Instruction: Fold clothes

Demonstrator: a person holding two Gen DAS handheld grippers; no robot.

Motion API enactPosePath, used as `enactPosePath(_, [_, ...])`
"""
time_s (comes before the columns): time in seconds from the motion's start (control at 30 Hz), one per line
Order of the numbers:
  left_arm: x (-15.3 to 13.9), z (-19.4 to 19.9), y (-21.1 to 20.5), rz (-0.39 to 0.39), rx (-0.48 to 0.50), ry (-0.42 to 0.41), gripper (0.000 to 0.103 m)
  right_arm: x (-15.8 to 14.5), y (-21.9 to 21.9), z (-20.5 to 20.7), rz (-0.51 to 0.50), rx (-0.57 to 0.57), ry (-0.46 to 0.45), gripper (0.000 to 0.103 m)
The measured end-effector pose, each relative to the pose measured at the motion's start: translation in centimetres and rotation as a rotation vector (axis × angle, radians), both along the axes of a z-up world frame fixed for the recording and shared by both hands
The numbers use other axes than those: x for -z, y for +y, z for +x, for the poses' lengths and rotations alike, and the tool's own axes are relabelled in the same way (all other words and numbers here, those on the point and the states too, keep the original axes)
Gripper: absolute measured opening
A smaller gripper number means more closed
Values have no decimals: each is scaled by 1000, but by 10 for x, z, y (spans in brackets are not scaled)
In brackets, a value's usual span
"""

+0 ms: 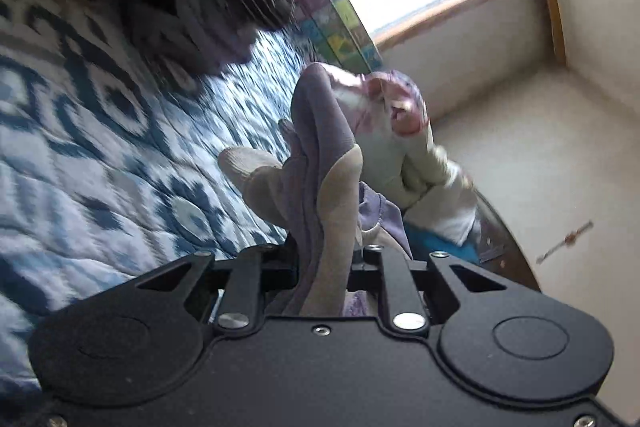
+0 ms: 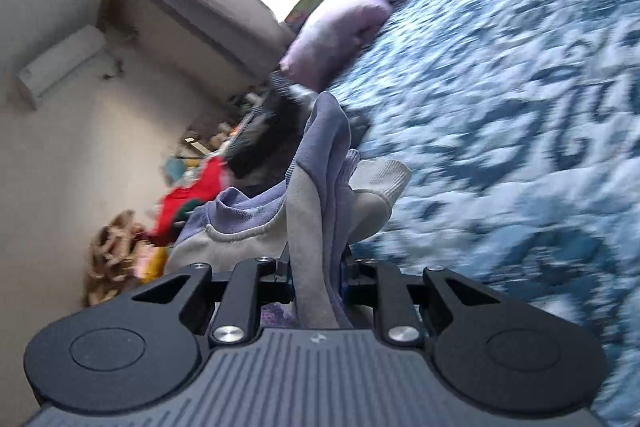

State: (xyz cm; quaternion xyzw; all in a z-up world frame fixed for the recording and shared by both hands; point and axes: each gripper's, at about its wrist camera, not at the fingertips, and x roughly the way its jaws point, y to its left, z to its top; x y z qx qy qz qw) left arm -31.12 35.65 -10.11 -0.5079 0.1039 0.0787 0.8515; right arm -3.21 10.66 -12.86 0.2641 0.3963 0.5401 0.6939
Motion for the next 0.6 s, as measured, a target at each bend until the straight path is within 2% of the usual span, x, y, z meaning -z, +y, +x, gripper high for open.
enactPosePath(0.13, [9,-33,18,-40,-67,24,16,-8,29,-16,12,-88,3,21])
enactPosePath(0.27, [31,-54,37,-104,-125,58,16,7,64,-32,-23,-145,36,21])
enactPosePath(0.37, [37,-60,54,-131,-151,63,16,18,88,-37,-43,-180,72,21])
enactPosePath(0.5, [16,-47,86,-141,-158,20,16,17,120,-28,-47,-220,98,21])
enactPosePath(0.6, [-13,-22,119,-133,-148,-39,16,0,149,-7,-22,-232,94,21])
